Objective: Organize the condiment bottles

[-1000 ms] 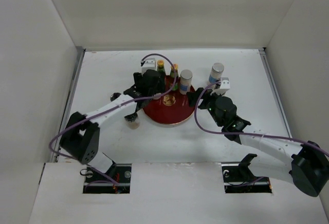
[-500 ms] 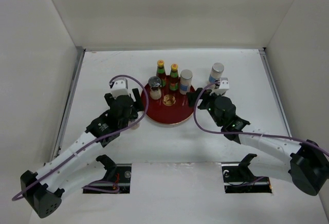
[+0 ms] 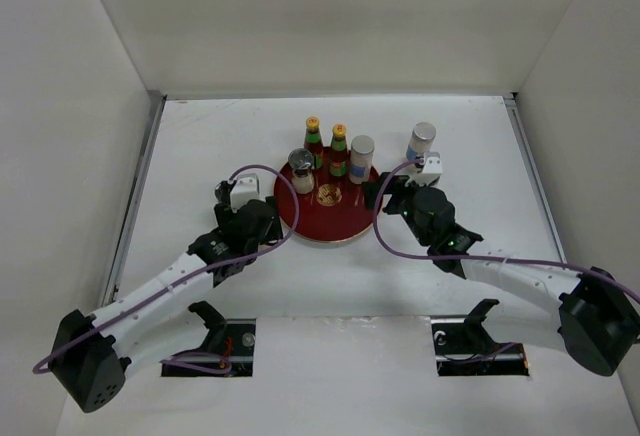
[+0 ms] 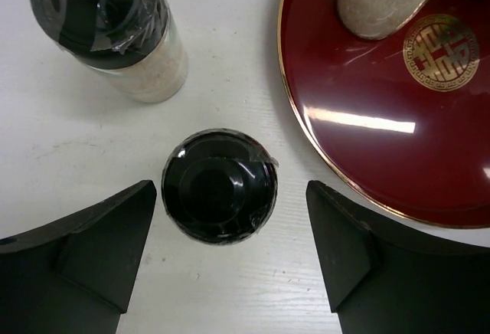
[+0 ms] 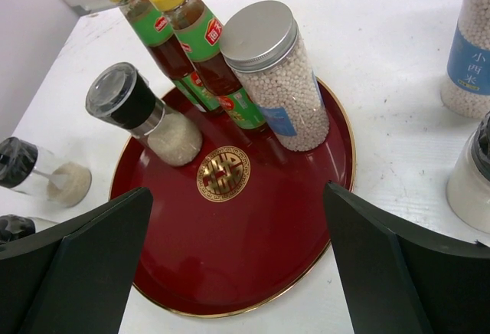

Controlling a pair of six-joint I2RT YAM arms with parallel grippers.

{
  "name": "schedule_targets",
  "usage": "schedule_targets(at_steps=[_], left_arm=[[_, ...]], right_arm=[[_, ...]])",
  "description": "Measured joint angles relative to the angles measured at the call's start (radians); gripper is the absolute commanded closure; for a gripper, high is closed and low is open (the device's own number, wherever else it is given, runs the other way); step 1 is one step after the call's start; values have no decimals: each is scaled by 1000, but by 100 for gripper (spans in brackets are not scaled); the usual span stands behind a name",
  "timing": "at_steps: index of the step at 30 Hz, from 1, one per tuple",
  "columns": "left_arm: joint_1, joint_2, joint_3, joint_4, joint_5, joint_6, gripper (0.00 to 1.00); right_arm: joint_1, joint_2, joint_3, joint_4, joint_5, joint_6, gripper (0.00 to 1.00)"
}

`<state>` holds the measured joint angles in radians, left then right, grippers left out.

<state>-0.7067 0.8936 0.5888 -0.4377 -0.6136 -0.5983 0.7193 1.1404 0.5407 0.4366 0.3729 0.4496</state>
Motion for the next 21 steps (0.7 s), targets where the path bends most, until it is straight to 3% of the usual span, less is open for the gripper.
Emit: schedule_targets(at_steps=[8,16,21], left_arm=[[17,76,-14,64,-2,21,54],[-35,-34,86,-14,-22,33,59],[-87,65,193,118,-19,47,59]], right_arm=[[0,0,0,0,0,0,0],[0,6,0,2,-8,0,0],[0,12,0,2,-11,0,0]])
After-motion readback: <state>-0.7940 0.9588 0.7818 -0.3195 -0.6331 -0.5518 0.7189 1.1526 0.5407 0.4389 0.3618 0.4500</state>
